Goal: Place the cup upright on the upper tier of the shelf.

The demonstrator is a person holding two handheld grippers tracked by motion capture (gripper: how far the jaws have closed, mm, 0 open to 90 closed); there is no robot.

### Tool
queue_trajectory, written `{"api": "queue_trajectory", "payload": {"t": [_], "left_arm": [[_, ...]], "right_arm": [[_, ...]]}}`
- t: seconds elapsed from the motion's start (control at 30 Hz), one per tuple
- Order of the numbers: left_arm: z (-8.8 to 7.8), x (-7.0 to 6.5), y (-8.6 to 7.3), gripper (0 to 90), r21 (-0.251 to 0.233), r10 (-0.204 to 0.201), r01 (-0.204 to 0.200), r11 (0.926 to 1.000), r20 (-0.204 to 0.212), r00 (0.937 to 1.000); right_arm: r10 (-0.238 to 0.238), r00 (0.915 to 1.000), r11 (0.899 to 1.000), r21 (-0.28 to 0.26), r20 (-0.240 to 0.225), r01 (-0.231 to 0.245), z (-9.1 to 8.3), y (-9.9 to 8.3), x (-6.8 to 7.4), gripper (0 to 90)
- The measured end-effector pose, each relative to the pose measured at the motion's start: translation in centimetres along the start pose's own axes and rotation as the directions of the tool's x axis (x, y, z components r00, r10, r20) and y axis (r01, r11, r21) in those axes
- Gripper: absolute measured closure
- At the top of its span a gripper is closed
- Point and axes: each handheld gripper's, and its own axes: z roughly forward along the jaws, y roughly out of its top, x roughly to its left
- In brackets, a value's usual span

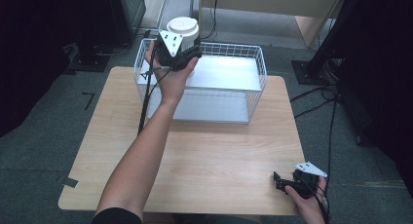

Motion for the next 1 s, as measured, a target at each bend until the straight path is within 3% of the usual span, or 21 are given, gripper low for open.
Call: {"api": "queue_trajectory", "payload": {"t": [0.13,0.43,0.5,1.0], "left_arm": [[-0.2,0.0,0.0,15.4,0.005,0.007,-0.007,1.0,0.005,1.0],[-0.5,0.0,-0.7,6.4,0.08,0.003,-0.006,0.9968,0.038,0.9993],[-0.9,0.1,-1.2,2.2,0.102,0.011,-0.016,0.9947,0.05,0.9987],[-4.1,1.3,-3.3,2.2,0.135,0.041,-0.05,0.9896,0.065,0.997]], "right_arm": [[0.002,1.0,1.0,0.002,0.0,-0.002,0.0,0.0,0.0,0.0],[0.002,1.0,1.0,0.001,-0.001,-0.002,0.0,0.0,0.0,0.0],[0.002,1.0,1.0,0.002,-0.001,-0.002,0.0,0.0,0.0,0.0],[-0.001,1.0,1.0,0.002,-0.005,0.001,0.1,0.1,0.0,0.0]]}}
